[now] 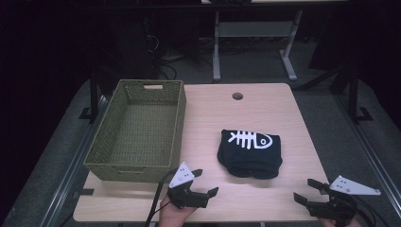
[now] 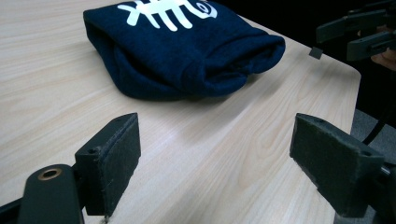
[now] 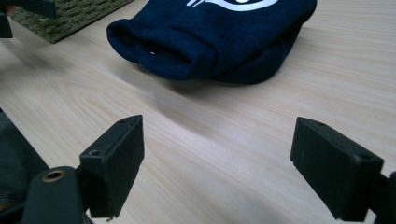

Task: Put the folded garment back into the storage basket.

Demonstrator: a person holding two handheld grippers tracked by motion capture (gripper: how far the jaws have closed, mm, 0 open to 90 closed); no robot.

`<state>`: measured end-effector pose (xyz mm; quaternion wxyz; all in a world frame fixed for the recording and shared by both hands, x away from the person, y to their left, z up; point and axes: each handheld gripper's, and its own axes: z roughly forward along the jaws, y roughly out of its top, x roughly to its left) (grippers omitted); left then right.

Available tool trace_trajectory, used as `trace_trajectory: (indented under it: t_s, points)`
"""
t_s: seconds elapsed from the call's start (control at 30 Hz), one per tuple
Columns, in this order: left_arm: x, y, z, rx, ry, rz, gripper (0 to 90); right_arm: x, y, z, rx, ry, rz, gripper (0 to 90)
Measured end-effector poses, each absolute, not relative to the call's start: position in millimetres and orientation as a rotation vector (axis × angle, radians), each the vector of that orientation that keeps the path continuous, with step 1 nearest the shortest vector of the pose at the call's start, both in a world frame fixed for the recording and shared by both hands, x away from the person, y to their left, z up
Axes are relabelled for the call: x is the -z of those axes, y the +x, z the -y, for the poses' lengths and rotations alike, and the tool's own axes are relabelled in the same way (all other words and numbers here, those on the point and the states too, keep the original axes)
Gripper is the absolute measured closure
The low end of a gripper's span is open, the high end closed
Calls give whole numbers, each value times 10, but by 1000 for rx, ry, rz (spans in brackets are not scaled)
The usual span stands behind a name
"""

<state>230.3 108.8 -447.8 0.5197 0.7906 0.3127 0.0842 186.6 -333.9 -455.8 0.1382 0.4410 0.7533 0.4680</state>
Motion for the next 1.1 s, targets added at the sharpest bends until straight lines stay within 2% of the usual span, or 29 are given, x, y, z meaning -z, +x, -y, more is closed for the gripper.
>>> trace_trajectory:
  t_s: [0.57, 1.1]
  points:
    - [4308, 2587, -890, -189, 1843, -732, 160, 4344, 2166, 3283, -1374, 1243, -2209, 157]
    - [4321, 2831, -739, -184, 1833, -771, 160, 4150, 2496, 3157, -1361, 1197, -2258, 152]
